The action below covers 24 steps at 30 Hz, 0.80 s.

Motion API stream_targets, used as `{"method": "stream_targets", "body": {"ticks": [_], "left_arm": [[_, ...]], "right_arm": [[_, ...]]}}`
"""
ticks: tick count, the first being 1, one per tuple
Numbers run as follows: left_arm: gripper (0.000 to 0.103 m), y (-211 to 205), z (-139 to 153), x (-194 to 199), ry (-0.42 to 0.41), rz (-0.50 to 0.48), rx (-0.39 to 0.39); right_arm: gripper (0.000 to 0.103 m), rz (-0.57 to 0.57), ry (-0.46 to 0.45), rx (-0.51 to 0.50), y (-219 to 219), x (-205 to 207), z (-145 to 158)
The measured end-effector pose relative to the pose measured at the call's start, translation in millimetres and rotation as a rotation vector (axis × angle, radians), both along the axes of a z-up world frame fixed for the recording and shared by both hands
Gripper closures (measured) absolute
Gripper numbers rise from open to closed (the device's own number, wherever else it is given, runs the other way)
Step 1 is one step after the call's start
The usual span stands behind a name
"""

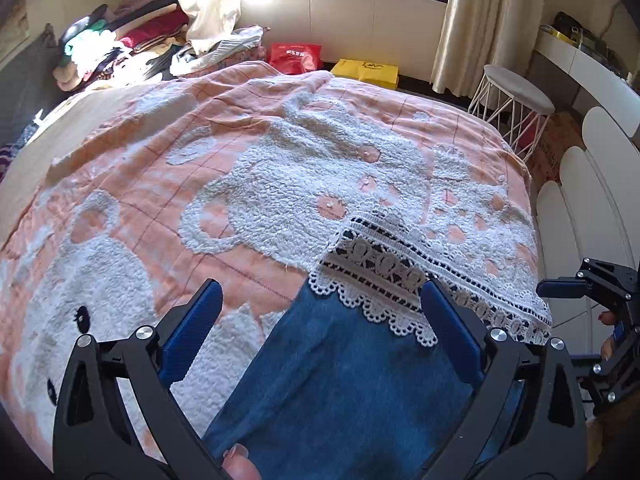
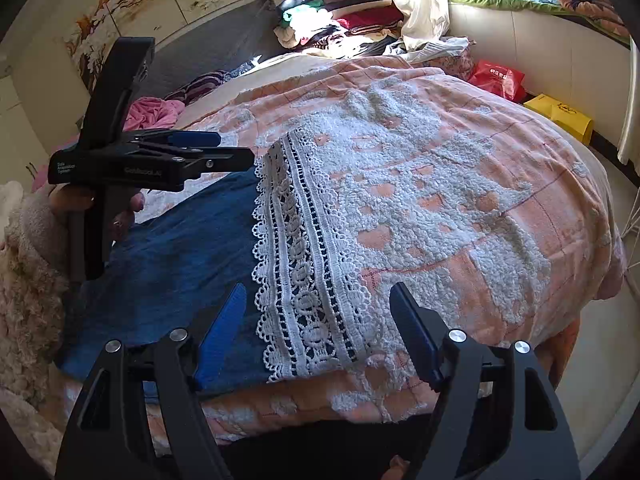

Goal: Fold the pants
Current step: 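Lay the lace hem down with the right gripper while the left gripper grasps the lace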

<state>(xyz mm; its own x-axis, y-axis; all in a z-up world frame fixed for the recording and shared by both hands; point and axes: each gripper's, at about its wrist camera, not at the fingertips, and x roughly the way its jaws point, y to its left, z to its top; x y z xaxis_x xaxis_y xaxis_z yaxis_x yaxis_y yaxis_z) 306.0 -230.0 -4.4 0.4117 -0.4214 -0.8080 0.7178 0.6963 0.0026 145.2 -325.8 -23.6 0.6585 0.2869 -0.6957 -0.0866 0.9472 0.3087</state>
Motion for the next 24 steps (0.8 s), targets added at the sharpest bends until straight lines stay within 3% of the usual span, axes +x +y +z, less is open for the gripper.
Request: {"method": "stream_targets", "body": {"ticks": [3, 5, 8, 10, 12, 19, 21, 23, 24], "left_arm": [[0.009, -4, -8, 15, 0.058, 0.0, -0.034], [0.009, -5, -14, 22, 0.117, -0.013, -0.07], [0.009, -12, -23, 27, 0.155, -0.037, -0.058], [0.012, -15, -29, 28, 0.182, -0.057, -0.064], [0.022, -18, -31, 27, 0.201, -0.081, -0.079], [0.03, -22, -33, 29, 0.206, -0.103, -0.096], [0.045, -23, -33, 26, 0.217, -0.116, -0.11], [0.052, -23, -33, 25, 0.231, -0.123, -0.111], [0.067, -23, -34, 24, 0.238, -0.128, -0.101]], "right_arm": [[0.03, -0.002, 0.019, -0.007, 0, 7, -7], [0.037, 0.01, 0.028, -0.003, 0, 12, -12], [0.052, 0.041, 0.034, 0.016, 4, 17, -17], [0.059, 0.046, 0.029, 0.058, 3, 18, -18], [0.063, 0.05, 0.025, 0.073, 0, 17, -18], [0.061, 0.054, 0.035, 0.077, -2, 22, -25], [0.061, 0.059, 0.032, 0.08, -1, 23, -26], [0.065, 0.065, 0.032, 0.09, -2, 24, -26], [0.074, 0.076, 0.027, 0.093, -1, 23, -25]]}}
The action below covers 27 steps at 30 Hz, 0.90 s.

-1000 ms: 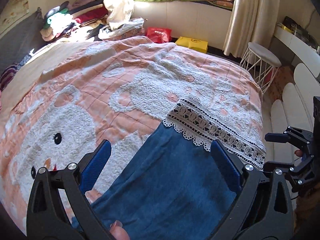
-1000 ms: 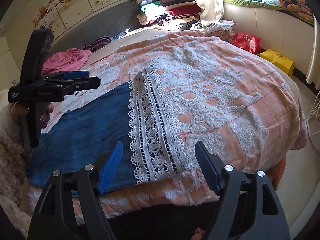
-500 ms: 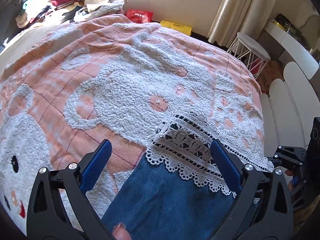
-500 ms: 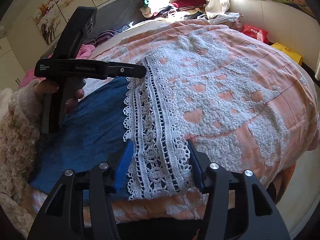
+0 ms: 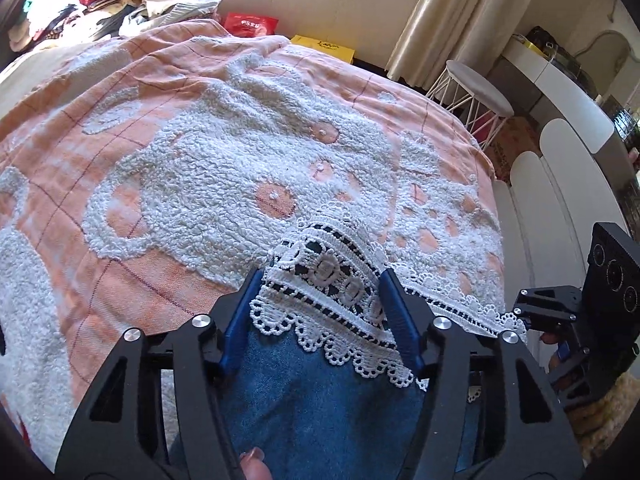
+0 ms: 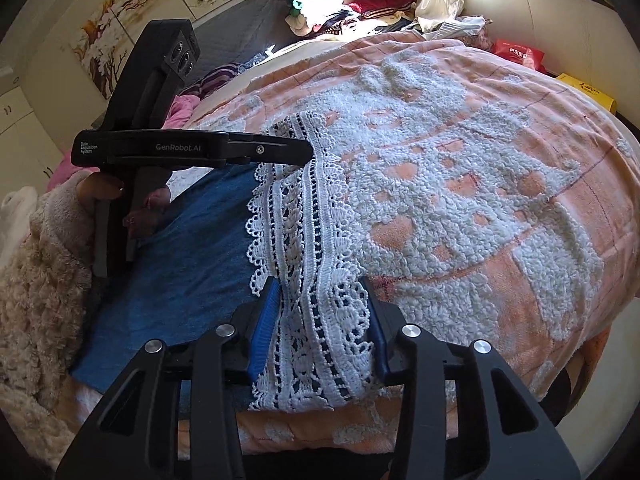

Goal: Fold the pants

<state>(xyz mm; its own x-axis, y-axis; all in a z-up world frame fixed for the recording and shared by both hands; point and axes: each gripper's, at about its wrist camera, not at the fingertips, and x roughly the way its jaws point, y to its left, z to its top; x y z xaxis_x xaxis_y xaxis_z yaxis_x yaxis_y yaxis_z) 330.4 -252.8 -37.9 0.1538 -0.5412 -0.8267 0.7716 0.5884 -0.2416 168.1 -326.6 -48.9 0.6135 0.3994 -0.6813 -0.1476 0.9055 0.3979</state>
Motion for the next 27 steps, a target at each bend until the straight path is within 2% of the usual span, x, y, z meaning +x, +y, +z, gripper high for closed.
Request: {"method": "stream_targets", "body": {"ticks": [1, 3, 5, 8, 12, 18, 23, 27], "left_arm": [[0.076, 0, 0, -1, 0.016, -0.008, -0.001], [0.081, 2, 3, -6, 0.008, -0.011, -0.008], [0.084, 4, 8, -13, -0.017, -0.021, -0.008], [0.084, 13, 21, -18, -0.045, -0.023, -0.042], [0.084, 36, 49, -27, -0.081, -0.042, -0.127], [0.084, 90, 86, -39, -0.11, -0.037, -0.228], [0.082, 139, 103, -59, -0.134, 0.006, -0.247], [0.082, 176, 103, -76, -0.121, 0.056, -0.246]], "right_arm": [[0.082, 0.014, -0.007, 0.015, 1, 0, 2], [0.083, 0.026, -0.029, 0.037, 4, -4, 7], [0.084, 0.024, -0.05, 0.017, 9, -10, 14], [0.086, 0.033, -0.091, 0.03, 18, -18, 28], [0.086, 0.066, -0.16, 0.011, 36, -31, 55], [0.086, 0.152, -0.266, -0.009, 72, -47, 99], [0.086, 0.258, -0.307, 0.002, 113, -56, 118], [0.086, 0.362, -0.302, -0.013, 153, -59, 119]]}}
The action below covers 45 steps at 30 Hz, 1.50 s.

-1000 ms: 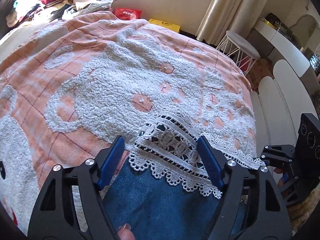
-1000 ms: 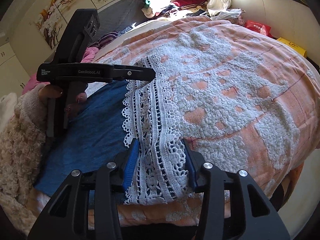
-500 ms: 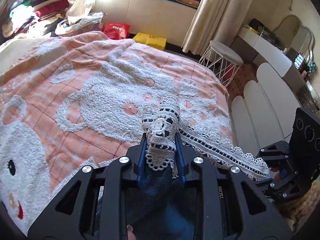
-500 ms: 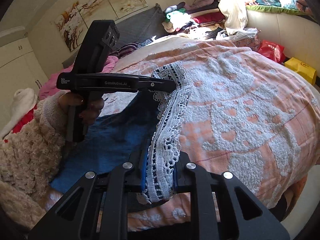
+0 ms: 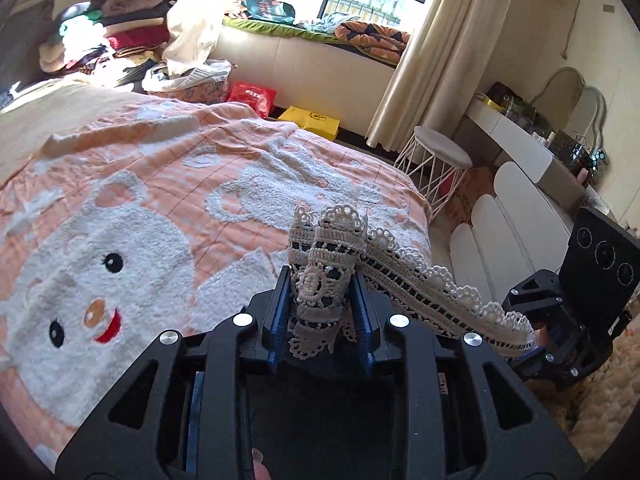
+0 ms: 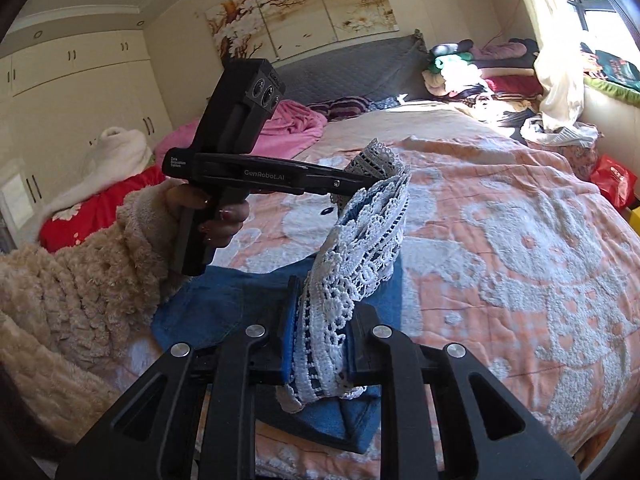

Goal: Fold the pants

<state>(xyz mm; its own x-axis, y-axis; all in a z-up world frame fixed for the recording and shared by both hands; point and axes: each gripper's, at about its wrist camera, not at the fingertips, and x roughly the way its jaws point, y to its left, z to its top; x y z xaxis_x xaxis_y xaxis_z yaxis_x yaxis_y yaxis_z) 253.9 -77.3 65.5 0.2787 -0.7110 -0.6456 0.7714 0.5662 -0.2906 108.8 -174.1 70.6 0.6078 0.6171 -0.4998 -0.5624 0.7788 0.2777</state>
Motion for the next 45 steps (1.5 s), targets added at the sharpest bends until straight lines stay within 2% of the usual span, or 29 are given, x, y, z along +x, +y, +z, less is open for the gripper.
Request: {"method": "stream_targets", "body": {"ticks": [4, 8, 13, 15, 16, 18, 19, 23, 28, 29, 31, 32, 37, 39, 41, 45], "left_arm": [[0.082, 25, -13, -12, 0.017, 0.06, 0.038], [0.081, 53, -31, -16, 0.059, 0.123, 0.032], [0.071, 98, -46, -17, 0.141, 0.242, -0.052], [0.06, 117, -48, -19, 0.174, 0.303, -0.092], [0.058, 128, -48, -19, 0.19, 0.336, -0.12], [0.049, 146, -49, -19, 0.236, 0.367, -0.19], [0.047, 150, -50, -19, 0.245, 0.383, -0.193], [0.035, 144, -50, -18, 0.245, 0.399, -0.115], [0.026, 125, -61, -8, 0.279, 0.376, -0.069], [0.025, 119, -63, -5, 0.292, 0.375, -0.053], [0.025, 110, -70, 2, 0.314, 0.388, -0.015], [0.025, 107, -73, 5, 0.328, 0.391, -0.006], [0.026, 98, -82, 8, 0.381, 0.415, 0.026], [0.042, 97, -86, 9, 0.406, 0.427, 0.041], [0.053, 97, -90, 9, 0.426, 0.444, 0.053], [0.061, 98, -94, 11, 0.44, 0.455, 0.064]], "right_arm": [[0.086, 0.077, 0.036, -0.047, 38, 1, -13], [0.086, 0.138, 0.078, -0.105, 74, 5, -34], [0.086, 0.185, 0.076, -0.2, 114, -2, -50], [0.086, 0.222, 0.095, -0.192, 126, -2, -59], [0.086, 0.241, 0.1, -0.19, 132, -5, -61], [0.086, 0.278, 0.097, -0.221, 148, -11, -67], [0.086, 0.291, 0.092, -0.248, 157, -13, -70], [0.086, 0.337, 0.09, -0.252, 168, -23, -72], [0.085, 0.247, 0.059, -0.162, 128, -24, -50], [0.084, 0.227, 0.046, -0.164, 120, -26, -47], [0.069, 0.205, 0.026, -0.184, 110, -30, -43], [0.066, 0.2, 0.018, -0.2, 107, -32, -43], [0.066, 0.246, 0.001, -0.267, 116, -43, -50], [0.063, 0.271, -0.018, -0.308, 126, -47, -57], [0.057, 0.285, -0.034, -0.367, 139, -50, -66], [0.056, 0.241, -0.072, -0.544, 157, -49, -88]]}}
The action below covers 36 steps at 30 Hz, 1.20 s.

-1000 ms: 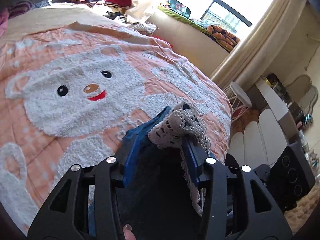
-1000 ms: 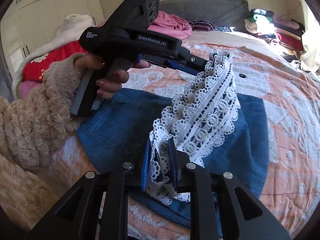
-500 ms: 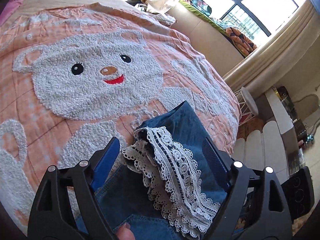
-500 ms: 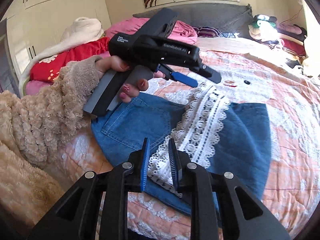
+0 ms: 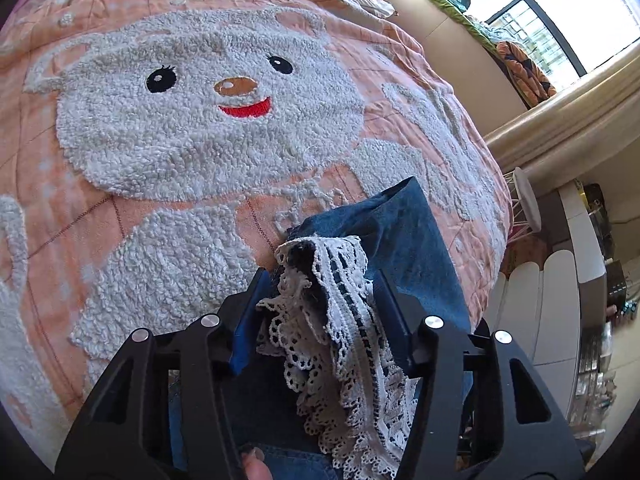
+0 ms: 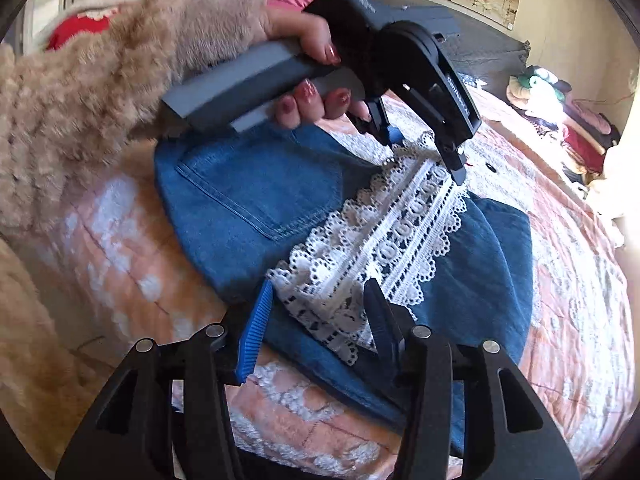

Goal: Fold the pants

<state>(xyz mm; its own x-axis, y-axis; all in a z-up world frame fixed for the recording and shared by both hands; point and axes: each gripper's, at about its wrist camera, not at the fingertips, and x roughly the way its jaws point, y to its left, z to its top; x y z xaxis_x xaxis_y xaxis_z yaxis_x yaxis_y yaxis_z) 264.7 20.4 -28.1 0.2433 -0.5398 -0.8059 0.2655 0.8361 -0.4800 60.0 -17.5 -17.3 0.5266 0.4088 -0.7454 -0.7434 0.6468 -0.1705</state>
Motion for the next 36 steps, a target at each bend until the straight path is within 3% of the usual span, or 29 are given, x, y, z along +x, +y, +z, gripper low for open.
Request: {"method": "stream_targets", "body": {"ticks": [2, 4, 6, 8, 11, 13, 17, 20, 21, 24, 31, 36], "left_arm": [[0.063, -1, 0, 0, -0.003, 0.001, 0.006], [0.069, -1, 0, 0, -0.004, 0.004, 0.008], [0.073, 0, 2, 0, -0.005, 0.012, 0.0], [0.076, 4, 5, -2, -0.01, 0.018, -0.01], [0.078, 11, 14, -8, -0.029, 0.024, -0.029], [0.078, 17, 19, -13, -0.054, 0.03, -0.028], [0.078, 24, 15, -17, -0.073, 0.044, 0.019], [0.078, 25, 0, -15, -0.06, 0.057, 0.046], [0.073, 26, -5, -15, -0.06, 0.062, 0.052], [0.069, 27, -11, -16, -0.079, 0.072, 0.071], [0.063, 20, -3, -21, -0.162, 0.077, 0.163], [0.064, 21, 12, -29, -0.204, 0.093, 0.175]], "right_arm": [[0.056, -0.002, -0.006, -0.028, 4, 3, -9], [0.075, 0.008, 0.02, -0.019, 7, 5, -12], [0.087, 0.008, 0.043, 0.016, 3, 8, -6], [0.089, -0.013, 0.113, 0.121, -12, 17, 6], [0.089, -0.013, 0.182, 0.256, -33, 22, 24], [0.089, 0.018, 0.206, 0.293, -37, 19, 31], [0.089, 0.033, 0.207, 0.231, -25, 18, 18], [0.081, 0.044, 0.22, 0.181, -19, 16, 3], [0.076, 0.049, 0.225, 0.181, -18, 17, 1], [0.075, 0.051, 0.214, 0.182, -18, 17, 3], [0.069, 0.025, 0.213, 0.303, -49, 10, 27], [0.064, -0.053, 0.188, 0.336, -75, 20, 49]]}}
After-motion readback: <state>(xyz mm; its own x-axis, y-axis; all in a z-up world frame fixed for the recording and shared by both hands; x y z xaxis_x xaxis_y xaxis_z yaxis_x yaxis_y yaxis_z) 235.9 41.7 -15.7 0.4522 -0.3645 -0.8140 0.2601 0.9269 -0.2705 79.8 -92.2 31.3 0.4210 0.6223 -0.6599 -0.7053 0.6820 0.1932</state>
